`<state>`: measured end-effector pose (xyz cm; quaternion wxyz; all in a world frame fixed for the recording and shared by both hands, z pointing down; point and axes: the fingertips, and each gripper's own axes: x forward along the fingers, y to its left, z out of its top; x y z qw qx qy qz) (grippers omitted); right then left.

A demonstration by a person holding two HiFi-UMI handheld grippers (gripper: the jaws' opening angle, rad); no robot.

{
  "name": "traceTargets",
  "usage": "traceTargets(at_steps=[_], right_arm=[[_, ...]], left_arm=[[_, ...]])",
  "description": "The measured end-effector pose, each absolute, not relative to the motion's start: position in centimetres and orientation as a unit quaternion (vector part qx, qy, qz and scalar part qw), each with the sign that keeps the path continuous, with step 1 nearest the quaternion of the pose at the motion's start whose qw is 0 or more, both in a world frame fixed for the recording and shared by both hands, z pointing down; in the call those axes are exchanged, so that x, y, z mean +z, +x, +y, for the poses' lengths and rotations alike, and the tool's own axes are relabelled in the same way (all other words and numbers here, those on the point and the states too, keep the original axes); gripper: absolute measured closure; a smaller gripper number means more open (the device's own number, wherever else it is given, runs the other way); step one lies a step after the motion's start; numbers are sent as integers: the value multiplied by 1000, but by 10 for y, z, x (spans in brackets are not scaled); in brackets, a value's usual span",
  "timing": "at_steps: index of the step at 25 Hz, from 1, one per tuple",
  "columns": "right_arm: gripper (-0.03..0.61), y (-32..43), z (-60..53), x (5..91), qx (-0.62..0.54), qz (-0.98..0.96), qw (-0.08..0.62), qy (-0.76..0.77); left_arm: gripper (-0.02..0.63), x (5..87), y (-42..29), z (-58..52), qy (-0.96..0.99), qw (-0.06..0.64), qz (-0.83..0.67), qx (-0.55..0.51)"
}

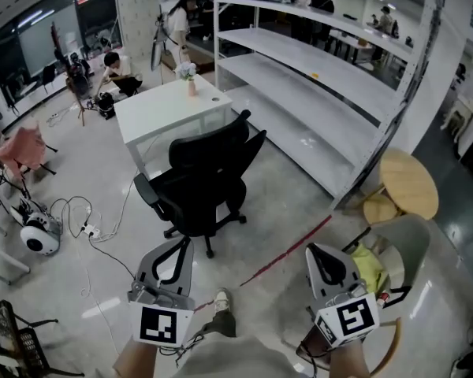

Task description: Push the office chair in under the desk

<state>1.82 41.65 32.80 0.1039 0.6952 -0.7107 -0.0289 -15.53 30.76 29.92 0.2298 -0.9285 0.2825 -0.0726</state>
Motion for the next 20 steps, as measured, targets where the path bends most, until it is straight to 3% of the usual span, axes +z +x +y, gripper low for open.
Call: traceTargets(at_steps=[20], right_arm=[[572,69,228,328,-19,-688,124,714]], left_arm=[[607,321,-109,110,-939,195,264,-99]])
